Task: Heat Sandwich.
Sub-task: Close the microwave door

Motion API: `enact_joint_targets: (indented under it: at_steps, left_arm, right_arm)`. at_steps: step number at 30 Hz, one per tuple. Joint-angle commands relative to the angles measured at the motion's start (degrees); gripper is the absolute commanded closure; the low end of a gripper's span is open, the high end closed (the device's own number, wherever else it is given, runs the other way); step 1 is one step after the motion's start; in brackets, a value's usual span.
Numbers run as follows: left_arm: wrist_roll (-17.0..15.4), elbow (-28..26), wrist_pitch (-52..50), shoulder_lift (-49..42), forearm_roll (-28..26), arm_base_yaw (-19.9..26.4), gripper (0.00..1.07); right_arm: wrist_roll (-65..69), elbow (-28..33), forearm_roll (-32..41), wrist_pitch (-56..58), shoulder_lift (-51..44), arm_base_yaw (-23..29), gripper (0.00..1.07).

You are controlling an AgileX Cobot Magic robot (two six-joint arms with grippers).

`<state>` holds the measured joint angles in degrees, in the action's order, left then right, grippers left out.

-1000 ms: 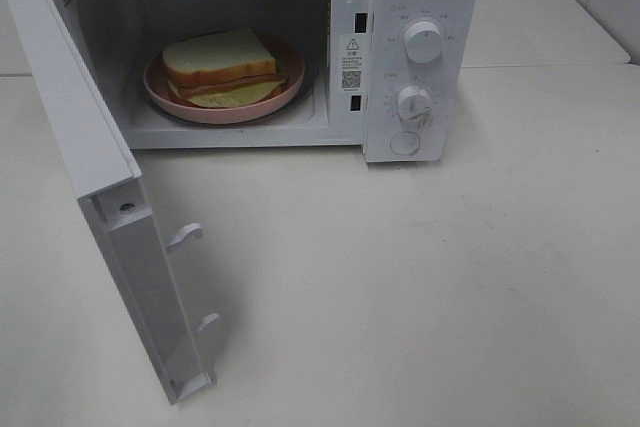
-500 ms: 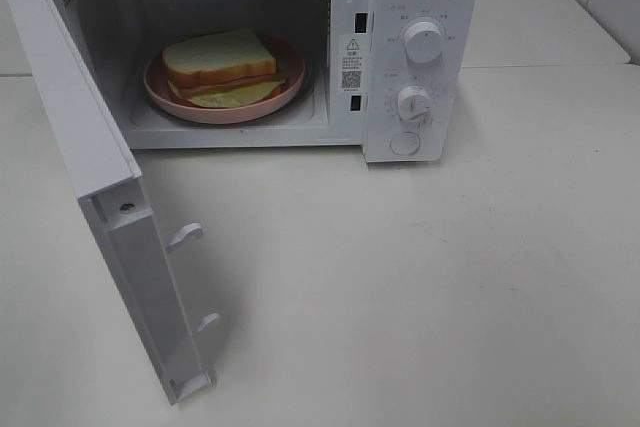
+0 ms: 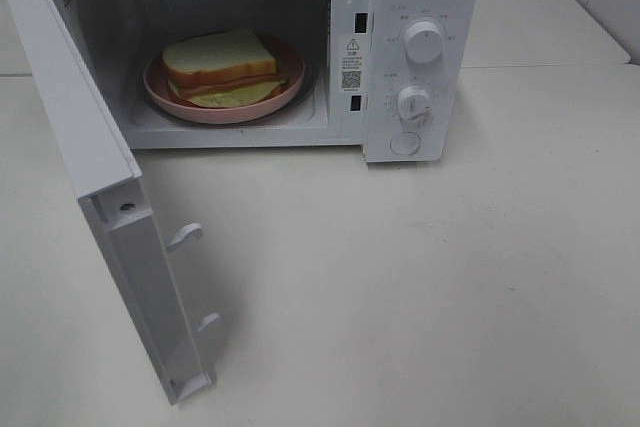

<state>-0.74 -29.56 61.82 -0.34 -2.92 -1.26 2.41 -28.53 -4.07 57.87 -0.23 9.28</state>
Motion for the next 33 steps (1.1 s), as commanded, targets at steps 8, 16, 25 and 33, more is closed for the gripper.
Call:
enact_joint_targets:
  at_steps: [8,16,25,33]
  left_arm:
    - [0.06,0.06,-0.57,-0.4,0.0,-0.34,0.07]
    - [0.06,0.06,-0.57,-0.4,0.0,-0.34,0.07]
    - [0.06,0.06,-0.57,-0.4,0.0,-0.34,0.07]
    - [0.06,0.06,-0.57,-0.4,0.0,-0.34,0.07]
  right_arm:
    - [0.46,0.06,0.23,-0.92,-1.55,-0.63,0.32]
    - [0.46,0.06,0.23,-0.92,-1.55,-0.63,0.32]
    - [0.46,0.06,0.23,-0.92,-1.55,-0.63,0.32]
    - [0.46,0.06,0.23,-0.92,-1.55,-1.32,0.32]
